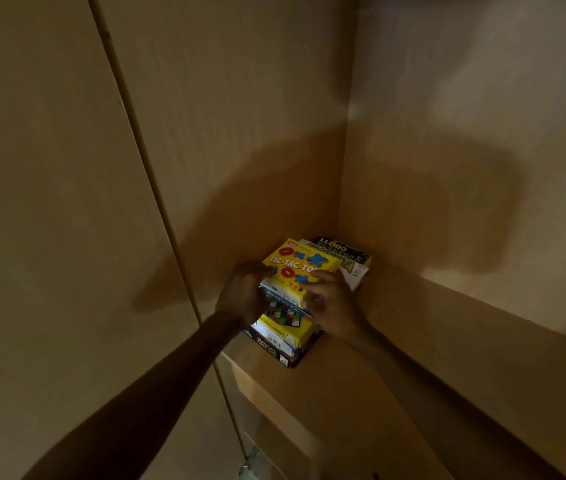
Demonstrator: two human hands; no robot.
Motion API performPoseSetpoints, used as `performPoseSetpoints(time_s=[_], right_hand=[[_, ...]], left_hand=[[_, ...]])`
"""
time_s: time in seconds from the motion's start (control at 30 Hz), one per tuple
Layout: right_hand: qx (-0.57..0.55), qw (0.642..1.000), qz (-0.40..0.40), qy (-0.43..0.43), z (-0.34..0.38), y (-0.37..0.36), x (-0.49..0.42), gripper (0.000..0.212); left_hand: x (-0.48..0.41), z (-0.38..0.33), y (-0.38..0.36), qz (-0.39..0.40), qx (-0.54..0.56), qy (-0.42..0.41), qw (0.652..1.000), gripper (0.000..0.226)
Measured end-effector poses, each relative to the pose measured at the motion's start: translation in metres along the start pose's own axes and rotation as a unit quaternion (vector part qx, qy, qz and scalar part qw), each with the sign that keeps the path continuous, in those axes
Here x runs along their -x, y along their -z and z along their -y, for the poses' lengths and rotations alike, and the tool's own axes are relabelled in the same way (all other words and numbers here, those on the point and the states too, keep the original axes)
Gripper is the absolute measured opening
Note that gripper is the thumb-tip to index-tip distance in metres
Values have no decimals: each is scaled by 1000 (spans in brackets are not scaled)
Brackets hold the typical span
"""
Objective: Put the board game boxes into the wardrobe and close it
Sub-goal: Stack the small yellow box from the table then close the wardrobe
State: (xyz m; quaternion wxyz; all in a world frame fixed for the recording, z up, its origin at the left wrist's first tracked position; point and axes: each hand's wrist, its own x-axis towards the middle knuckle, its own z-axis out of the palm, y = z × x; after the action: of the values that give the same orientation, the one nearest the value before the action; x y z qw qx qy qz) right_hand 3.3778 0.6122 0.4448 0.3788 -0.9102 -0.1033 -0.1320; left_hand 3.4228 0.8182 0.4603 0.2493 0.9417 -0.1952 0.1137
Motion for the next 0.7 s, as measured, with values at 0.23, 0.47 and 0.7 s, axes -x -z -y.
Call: performPoseSetpoints(time_s=[0.23, 0.47, 0.7], right_hand=[[12, 1000, 20, 6, 1, -10, -3, 47], [-97, 993, -67, 14, 7, -6, 30, 35], [-237, 956, -95, -148, 25, -19, 125, 26]], left_hand=[[-1, 7, -9, 45, -3, 23, 999, 74], [40, -4, -13, -49, 148, 70, 985, 42], [149, -32, -26, -53, 312, 202, 927, 30]])
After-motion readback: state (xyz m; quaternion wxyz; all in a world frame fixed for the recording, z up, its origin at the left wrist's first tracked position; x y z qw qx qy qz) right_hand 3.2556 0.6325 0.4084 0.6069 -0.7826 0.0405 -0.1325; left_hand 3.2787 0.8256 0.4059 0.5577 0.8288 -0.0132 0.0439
